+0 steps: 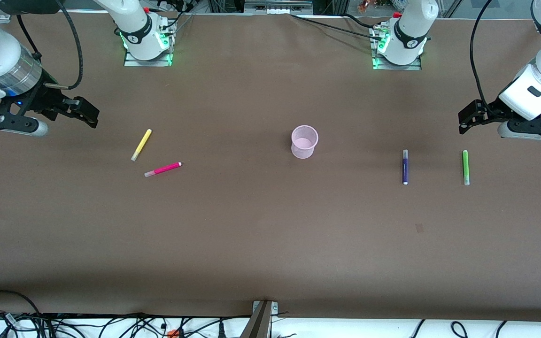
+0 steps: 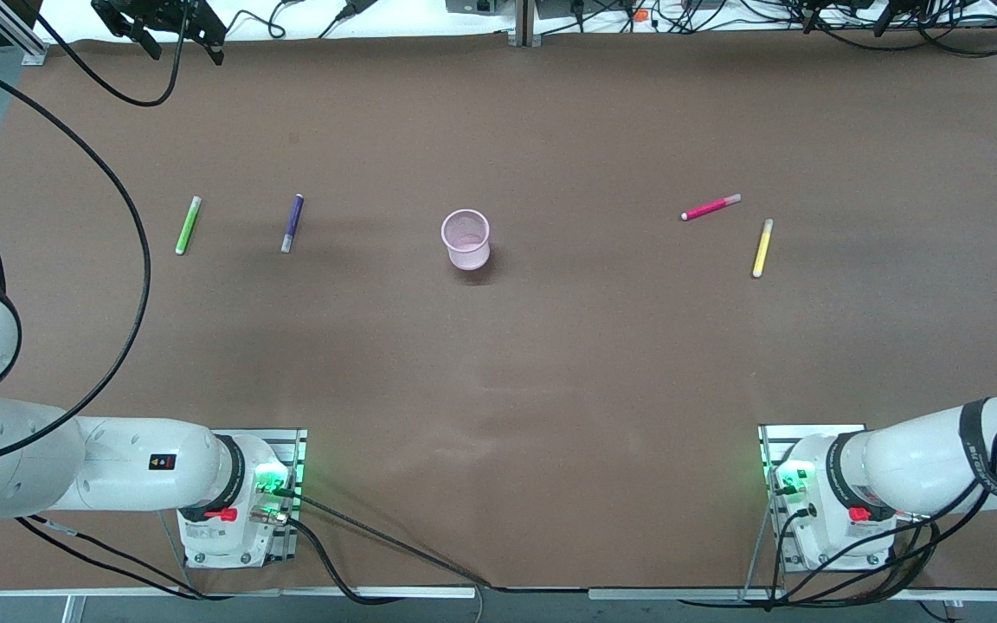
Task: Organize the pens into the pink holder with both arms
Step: 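Reach the right gripper to the pink pen while the left gripper reaches the blue pen, then grasp the pink pen with the right gripper while the left gripper grasps the blue pen, then carry the pink pen over the cup while the left gripper lifts the blue pen, then open the right gripper to drop the pink pen into the cup, then withdraw the right gripper while the left gripper carries the blue pen to the cup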
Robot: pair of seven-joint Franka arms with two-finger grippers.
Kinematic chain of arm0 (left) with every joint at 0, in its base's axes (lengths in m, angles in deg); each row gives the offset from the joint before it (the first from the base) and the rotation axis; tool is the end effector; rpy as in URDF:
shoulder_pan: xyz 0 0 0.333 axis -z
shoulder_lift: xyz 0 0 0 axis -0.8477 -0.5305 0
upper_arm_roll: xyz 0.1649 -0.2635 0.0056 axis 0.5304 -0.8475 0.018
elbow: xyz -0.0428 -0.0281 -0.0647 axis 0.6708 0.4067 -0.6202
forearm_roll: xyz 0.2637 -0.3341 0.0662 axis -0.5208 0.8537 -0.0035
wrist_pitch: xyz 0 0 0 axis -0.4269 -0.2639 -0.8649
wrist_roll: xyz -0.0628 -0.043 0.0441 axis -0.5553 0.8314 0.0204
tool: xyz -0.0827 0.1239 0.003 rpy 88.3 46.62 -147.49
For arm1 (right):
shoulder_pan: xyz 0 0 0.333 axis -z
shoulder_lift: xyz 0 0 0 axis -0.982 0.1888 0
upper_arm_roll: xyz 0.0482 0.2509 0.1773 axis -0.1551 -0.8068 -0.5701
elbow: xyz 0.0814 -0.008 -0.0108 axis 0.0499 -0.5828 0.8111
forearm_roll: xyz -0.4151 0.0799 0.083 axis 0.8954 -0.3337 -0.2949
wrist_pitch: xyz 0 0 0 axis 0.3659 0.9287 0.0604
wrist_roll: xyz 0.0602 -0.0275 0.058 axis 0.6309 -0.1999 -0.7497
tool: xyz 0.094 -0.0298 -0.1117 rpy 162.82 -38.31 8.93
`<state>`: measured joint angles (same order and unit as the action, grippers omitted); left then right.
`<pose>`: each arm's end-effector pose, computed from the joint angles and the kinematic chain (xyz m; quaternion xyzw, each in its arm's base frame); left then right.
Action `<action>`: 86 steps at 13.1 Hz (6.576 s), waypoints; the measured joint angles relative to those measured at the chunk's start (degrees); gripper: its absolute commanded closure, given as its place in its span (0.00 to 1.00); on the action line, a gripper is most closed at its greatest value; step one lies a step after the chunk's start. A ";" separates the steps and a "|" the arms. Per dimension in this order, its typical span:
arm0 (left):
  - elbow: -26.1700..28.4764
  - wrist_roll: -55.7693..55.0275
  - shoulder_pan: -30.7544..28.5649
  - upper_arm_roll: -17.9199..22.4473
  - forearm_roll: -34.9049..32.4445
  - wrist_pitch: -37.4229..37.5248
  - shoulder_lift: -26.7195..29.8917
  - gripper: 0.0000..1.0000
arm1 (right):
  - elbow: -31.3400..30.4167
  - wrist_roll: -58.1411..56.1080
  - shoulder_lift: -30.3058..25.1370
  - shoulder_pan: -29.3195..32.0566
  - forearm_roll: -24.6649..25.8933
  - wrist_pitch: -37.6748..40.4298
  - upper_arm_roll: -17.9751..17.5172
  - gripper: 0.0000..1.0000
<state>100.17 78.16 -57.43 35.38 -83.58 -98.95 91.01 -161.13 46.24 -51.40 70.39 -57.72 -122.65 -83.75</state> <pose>0.5954 -0.0326 0.5155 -0.9986 0.0456 -0.0220 0.0158 0.6035 0.1129 0.5526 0.9965 -0.0764 -0.0007 0.0346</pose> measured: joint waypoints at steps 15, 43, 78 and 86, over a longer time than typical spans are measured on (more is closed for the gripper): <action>-1.60 0.00 -0.01 0.07 3.18 5.59 -3.90 0.00 | -1.08 0.41 10.43 0.41 -3.32 -4.42 0.75 0.00; 22.55 1.06 -0.05 -0.85 -8.20 -45.09 -28.08 0.27 | -23.08 25.93 28.01 -4.70 -10.49 -39.04 0.01 1.00; -17.36 12.07 -0.45 -4.09 6.92 5.48 -28.12 1.00 | 0.75 16.01 36.64 -29.12 -85.41 -28.19 -0.11 0.00; -18.77 35.81 0.36 -9.98 33.14 6.28 -27.09 1.00 | 4.02 1.66 23.00 -28.50 -51.18 -6.85 29.49 0.00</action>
<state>81.41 113.98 -57.08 25.40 -50.44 -92.67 63.93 -157.11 47.90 -28.40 41.89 -108.90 -129.50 -54.26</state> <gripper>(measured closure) 0.815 0.000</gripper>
